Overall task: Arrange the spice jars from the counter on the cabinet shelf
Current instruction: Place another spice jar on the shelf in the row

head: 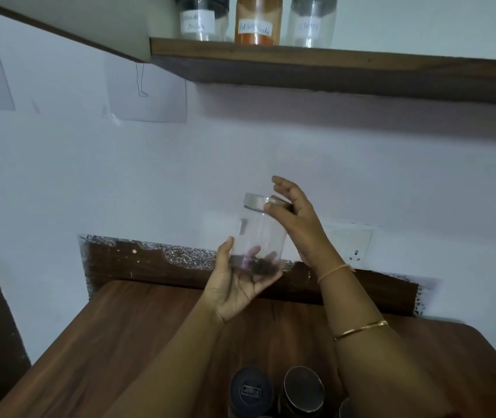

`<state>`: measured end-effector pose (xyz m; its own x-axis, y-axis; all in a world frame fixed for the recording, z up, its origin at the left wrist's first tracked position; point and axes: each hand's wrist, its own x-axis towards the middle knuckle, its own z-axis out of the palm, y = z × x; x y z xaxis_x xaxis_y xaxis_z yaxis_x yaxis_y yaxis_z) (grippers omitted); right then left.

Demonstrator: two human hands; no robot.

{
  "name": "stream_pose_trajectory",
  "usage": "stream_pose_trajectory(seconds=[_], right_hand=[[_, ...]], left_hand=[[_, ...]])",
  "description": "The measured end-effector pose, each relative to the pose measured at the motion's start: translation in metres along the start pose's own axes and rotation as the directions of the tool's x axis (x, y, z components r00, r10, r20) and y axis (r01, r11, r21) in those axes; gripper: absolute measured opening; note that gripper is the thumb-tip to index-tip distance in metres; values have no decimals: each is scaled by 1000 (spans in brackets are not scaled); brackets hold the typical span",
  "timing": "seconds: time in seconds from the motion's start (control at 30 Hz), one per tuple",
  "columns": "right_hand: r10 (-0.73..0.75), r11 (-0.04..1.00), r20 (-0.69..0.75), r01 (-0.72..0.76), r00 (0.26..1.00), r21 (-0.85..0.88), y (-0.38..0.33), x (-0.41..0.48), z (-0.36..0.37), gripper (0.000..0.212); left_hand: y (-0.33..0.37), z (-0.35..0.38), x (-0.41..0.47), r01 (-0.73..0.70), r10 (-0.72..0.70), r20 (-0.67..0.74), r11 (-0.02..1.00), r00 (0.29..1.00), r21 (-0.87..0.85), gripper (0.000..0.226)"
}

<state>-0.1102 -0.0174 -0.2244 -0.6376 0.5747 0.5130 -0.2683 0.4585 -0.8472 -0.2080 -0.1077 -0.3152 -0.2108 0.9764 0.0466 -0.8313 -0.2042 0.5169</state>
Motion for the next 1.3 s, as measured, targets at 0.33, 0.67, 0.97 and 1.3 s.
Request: stream_pose_trajectory(seconds=[0.33, 0.67, 0.97, 1.3], right_hand=[[213, 957, -142, -177, 967, 231, -36, 4, -9, 51], [209, 803, 7, -176, 978, 569, -49, 2, -17, 62], [76, 649, 125, -145, 989, 747, -52, 0, -21, 68], [76, 653, 92, -120, 993, 748, -53, -2, -24, 67]], left_hand=[[-2, 83, -6, -397, 433, -18, 842, 901, 366, 64], [-10, 128, -26, -504, 764, 48, 376, 644, 777, 54], [-21, 144, -43, -517, 823, 195, 135, 533, 845, 55], [-24, 148, -46, -530, 813, 213, 133, 542, 837, 51]])
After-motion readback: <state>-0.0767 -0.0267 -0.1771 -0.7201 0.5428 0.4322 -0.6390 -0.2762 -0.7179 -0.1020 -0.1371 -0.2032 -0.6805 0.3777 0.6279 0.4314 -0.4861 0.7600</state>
